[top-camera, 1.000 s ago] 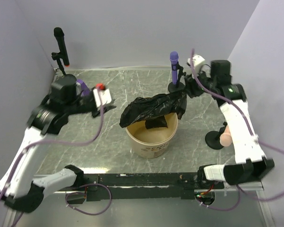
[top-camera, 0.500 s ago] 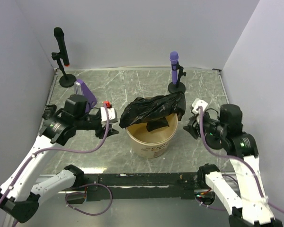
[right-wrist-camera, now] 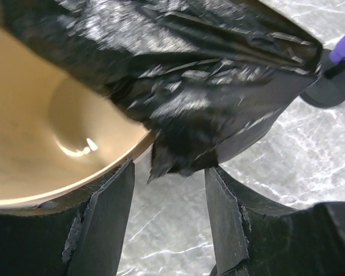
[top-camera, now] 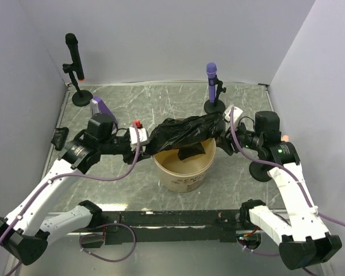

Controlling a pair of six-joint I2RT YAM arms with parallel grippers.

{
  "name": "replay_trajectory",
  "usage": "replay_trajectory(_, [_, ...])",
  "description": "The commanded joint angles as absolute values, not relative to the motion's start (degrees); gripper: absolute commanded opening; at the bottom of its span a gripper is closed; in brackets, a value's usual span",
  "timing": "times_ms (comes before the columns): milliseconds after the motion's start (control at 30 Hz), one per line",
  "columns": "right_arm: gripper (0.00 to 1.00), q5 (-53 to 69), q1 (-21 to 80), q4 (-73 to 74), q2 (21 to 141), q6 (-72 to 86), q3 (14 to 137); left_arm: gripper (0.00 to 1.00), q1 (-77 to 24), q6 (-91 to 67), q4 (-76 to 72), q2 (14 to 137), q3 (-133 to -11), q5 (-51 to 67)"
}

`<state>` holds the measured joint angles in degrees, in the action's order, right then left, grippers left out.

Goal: Put the trash bags into the trash bin

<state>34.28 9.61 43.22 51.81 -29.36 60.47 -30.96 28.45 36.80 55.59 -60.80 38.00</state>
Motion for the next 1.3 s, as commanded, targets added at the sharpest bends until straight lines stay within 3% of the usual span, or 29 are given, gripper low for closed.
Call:
replay_trajectory(0, [0.58, 31.2, 11.8, 36.5, 54.0, -28.3, 60.3, 0.5, -31.7, 31.3, 34.1, 57.2, -60.0, 37.8])
replay_trajectory(67, [0.53, 29.8, 12.8, 35.3, 55.3, -27.9, 59.9, 0.46, -31.9, 32.3, 33.5, 57.7, -59.4, 37.4])
replay_trajectory(133, [0.36, 27.0, 14.1, 32.9, 56.2, -27.3, 59.2, 0.38, -31.8, 33.0, 31.8, 58.4, -58.5, 36.7])
replay_trajectory(167, [0.13, 25.1, 14.3, 30.4, 56.9, -26.5, 58.6, 0.2, -31.8, 33.4, 30.1, 59.5, -57.8, 34.9])
replay_trajectory(233, [0.01, 24.0, 14.3, 30.9, 57.0, -27.1, 59.8, 0.05, -31.9, 34.1, 29.8, 60.5, -58.7, 32.8])
replay_trajectory(267, [0.0, 24.3, 14.3, 32.3, 57.0, -27.9, 60.5, 0.01, -31.8, 34.6, 30.4, 60.9, -59.6, 31.4])
replay_trajectory(500, [0.0, 31.6, 13.7, 45.2, 50.1, -36.4, 64.7, 0.01, -28.5, 40.0, 37.9, 59.9, -66.5, 29.9])
replay_trajectory(833, [0.0, 42.4, 13.6, 63.6, 43.0, -46.0, 69.3, 0.01, -28.4, 47.5, 63.0, 62.0, -79.1, 35.7])
replay_trajectory(1267, [0.0, 47.0, 14.0, 75.4, 35.1, -58.6, 62.7, 0.01, -29.8, 44.2, 68.2, 57.0, -72.7, 41.2])
